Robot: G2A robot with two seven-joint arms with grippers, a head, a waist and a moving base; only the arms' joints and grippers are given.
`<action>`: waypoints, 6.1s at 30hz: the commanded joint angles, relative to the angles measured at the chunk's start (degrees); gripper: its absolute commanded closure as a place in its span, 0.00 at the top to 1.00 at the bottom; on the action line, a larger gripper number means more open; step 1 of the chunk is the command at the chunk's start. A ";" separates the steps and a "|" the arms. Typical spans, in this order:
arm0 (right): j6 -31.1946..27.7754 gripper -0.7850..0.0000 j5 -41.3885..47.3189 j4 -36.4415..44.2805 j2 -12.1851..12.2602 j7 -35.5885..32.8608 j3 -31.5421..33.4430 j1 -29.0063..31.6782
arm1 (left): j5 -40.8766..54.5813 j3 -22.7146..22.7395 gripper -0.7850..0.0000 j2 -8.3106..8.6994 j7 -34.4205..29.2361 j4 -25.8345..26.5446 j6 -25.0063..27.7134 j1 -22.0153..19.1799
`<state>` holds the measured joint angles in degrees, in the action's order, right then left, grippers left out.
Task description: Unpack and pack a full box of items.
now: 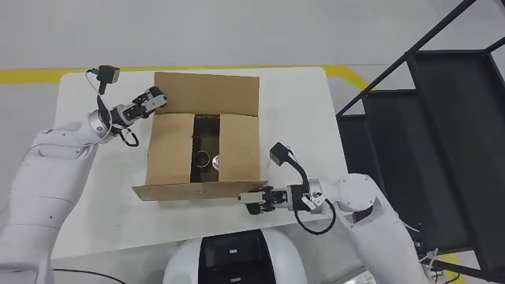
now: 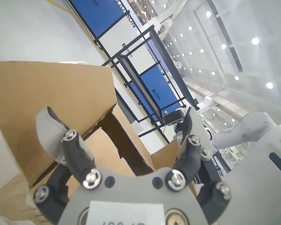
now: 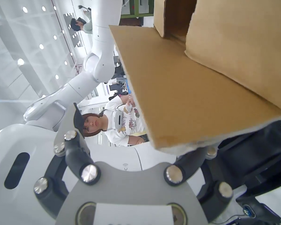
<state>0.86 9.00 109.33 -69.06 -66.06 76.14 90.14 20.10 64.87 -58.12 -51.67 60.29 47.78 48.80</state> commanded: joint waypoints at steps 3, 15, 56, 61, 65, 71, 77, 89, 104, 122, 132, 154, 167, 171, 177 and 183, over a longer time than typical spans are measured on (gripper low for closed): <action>-1.51 1.00 1.25 -2.14 -0.20 3.67 -1.21 -2.75 | -0.65 1.78 1.00 0.03 4.35 -1.85 0.21 -1.24; 2.26 1.00 -5.60 -5.50 -0.52 9.33 -8.30 -9.61 | -15.04 3.51 1.00 -0.50 20.15 -12.04 -4.37 -8.25; 4.56 1.00 -5.97 -9.53 -0.14 10.96 -16.34 -17.09 | 4.27 1.40 1.00 -4.71 0.18 -28.99 3.78 -15.82; 5.13 1.00 -6.35 -10.07 -0.09 11.28 -17.01 -17.72 | -10.98 -3.39 1.00 -6.52 12.97 -33.41 2.45 -18.55; 5.45 1.00 -6.42 -10.34 0.01 11.21 -17.16 -18.18 | -11.72 -6.34 1.00 -8.49 11.96 -33.57 0.44 -19.14; 5.28 1.00 -6.00 -10.67 0.09 11.05 -17.59 -18.89 | -8.21 -7.69 1.00 -10.17 7.14 -35.61 2.10 -20.51; 4.56 1.00 -5.25 -11.69 0.06 10.93 -18.30 -19.78 | -5.12 -8.31 1.00 -10.72 -3.07 -37.10 1.48 -21.43; 3.41 1.00 -4.36 -13.31 -0.16 11.47 -20.12 -21.57 | -1.68 -9.75 1.00 -9.58 -6.42 -30.96 -1.58 -19.80; 4.51 1.00 -6.72 -13.48 0.04 13.66 -20.96 -22.26 | 13.14 -4.34 1.00 -3.06 -15.71 -11.80 -10.86 -9.68; 12.88 1.00 -18.28 2.59 2.41 19.42 -16.85 -12.15 | 9.36 -2.66 1.00 3.43 -21.67 3.93 -16.81 -1.40; 15.21 1.00 -17.15 -0.48 2.14 23.39 -16.54 -13.55 | 6.26 -7.15 1.00 5.30 -23.45 7.20 -18.59 -2.56; 22.17 1.00 -21.24 -0.99 1.68 26.02 -19.26 -16.08 | 8.82 -7.29 1.00 10.88 -30.90 11.90 -26.05 0.45; 24.14 1.00 -23.97 10.13 3.45 31.35 -12.09 -3.61 | 8.41 -7.65 1.00 11.33 -29.08 10.98 -24.24 0.84; 24.77 1.00 -24.68 13.97 4.38 31.23 -8.30 3.07 | 8.41 -7.65 1.00 11.33 -29.08 10.98 -24.24 0.84; 25.70 1.00 -26.62 13.25 5.09 31.87 -5.40 8.06 | 8.41 -7.65 1.00 11.33 -29.08 10.98 -24.24 0.84; 21.63 1.00 -23.62 7.39 4.66 31.40 -7.82 5.18 | 8.41 -7.65 1.00 11.33 -29.08 10.98 -24.24 0.84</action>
<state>23.23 -15.17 117.87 -64.29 -34.83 68.83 96.13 28.51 57.22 -46.79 -80.75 71.27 23.54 49.63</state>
